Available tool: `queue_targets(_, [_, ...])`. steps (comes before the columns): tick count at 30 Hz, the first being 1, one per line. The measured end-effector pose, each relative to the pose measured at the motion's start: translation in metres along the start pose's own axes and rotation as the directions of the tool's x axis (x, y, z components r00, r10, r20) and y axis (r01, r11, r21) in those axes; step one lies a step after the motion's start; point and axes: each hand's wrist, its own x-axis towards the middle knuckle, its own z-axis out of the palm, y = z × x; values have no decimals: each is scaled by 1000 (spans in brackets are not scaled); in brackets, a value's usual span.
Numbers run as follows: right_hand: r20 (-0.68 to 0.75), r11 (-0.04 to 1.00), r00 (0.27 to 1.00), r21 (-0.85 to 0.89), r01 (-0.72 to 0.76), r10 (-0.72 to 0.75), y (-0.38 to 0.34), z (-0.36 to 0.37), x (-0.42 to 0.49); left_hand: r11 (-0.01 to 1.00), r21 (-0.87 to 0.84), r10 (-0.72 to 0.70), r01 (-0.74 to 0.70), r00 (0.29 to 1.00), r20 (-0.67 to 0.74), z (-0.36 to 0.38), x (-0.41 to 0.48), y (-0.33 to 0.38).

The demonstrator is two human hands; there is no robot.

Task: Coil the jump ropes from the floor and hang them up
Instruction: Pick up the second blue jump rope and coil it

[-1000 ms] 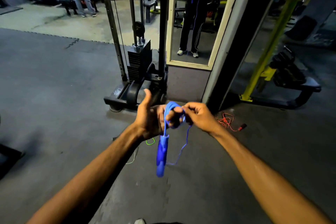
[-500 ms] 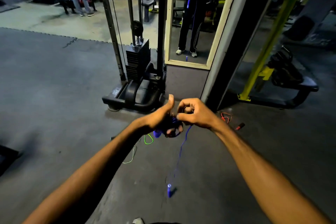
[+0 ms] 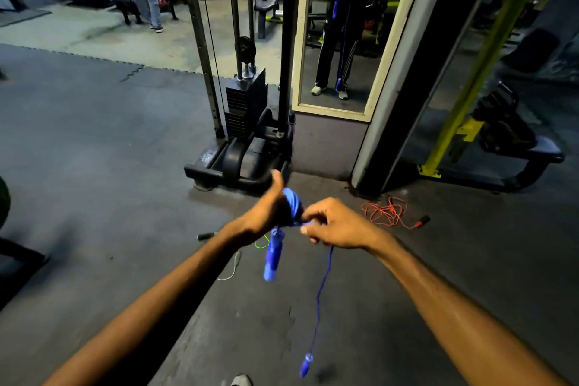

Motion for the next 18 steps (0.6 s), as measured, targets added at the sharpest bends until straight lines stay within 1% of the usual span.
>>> queue_targets(1, [-24,1000,1000,3,17,-17,-8,-9,1,987,158,-37,30,999,39,5,-3,-4])
queue_targets(2, [-46,999,999,28,28,-27,-14,-18,1,964,260,-74,53,995,71,6,-3,-9])
queue_targets(3, [-72,998,997,52,42,-38,-17,-24,1,954,290,-110,75,988,106,7,-3,-12])
queue_targets(5, [-136,992,989,110,65,-50,-14,-33,2,970,217,-155,113,970,186,5,-3,-11])
queue_targets(7, [-228,984,973,162,70,-32,1,-38,5,981,154,-155,121,960,232,4,-3,-1])
queue_targets(8, [-278,978,960,196,66,-9,9,-38,7,991,72,-127,113,961,244,3,-5,5])
queue_targets(10, [-354,955,933,291,52,57,24,-29,11,978,-187,-38,88,967,253,2,-7,11])
queue_targets(11, [-373,945,924,323,43,86,30,-21,12,954,-293,13,56,973,229,1,-8,13])
queue_targets(12, [-375,939,921,342,29,109,33,-11,14,945,-326,45,16,983,179,0,-7,10])
queue_targets(13, [-360,935,923,353,2,134,36,-2,14,946,-323,60,-16,990,126,0,-6,9])
queue_targets(14, [-333,932,929,362,-30,160,38,5,14,945,-325,55,-36,997,48,1,-3,8])
queue_targets(16, [-286,932,940,354,-75,185,41,13,13,938,-347,-42,-8,990,-137,4,0,8])
queue_targets(18, [-286,932,944,357,-57,168,37,13,11,950,-311,-109,11,949,-297,3,4,6])
